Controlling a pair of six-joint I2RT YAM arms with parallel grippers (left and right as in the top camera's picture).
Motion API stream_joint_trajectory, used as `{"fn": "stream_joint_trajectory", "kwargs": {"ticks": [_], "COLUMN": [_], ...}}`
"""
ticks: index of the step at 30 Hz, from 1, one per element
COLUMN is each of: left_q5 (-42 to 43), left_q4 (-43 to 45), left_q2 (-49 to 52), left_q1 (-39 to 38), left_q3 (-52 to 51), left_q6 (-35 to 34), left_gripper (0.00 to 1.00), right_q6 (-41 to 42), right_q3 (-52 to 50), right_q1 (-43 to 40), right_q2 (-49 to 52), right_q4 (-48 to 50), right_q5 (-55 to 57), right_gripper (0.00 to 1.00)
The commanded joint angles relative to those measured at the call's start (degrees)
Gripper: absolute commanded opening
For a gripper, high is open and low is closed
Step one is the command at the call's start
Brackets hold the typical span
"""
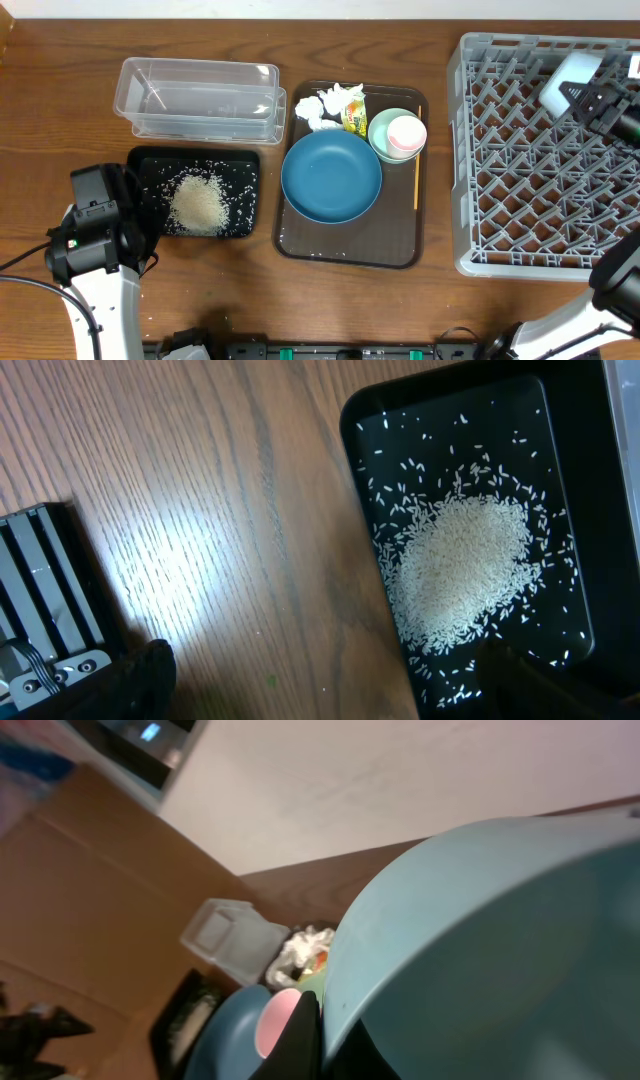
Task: Sort waste into correct bins and load items into the dishwasher rack
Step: 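Lift the light-blue bowl with the right gripper and move it into the dish rack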
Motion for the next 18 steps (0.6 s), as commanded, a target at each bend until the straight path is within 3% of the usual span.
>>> {"fn": "stream_joint_trajectory", "kwargs": {"ticks": [1, 18], "left_q5": [0.13, 0.13], "left_q4": [-0.22, -0.22], "left_q2": [0.07, 0.07], "left_q1": [0.35, 0.35], "left_q3": [1.05, 1.05], "left_q6": [0.37, 0.37], "left_gripper": [0.97, 0.97], "right_q6": [0.81, 1.79], "right_q3": [0.55, 0.50], "right_q1": [-1.07, -8.92], "right_q2": [2.95, 7.41], "right_q4": [0.13, -6.12], "right_q5": [-5.51, -5.20], "right_gripper": [0.01, 0.01]}}
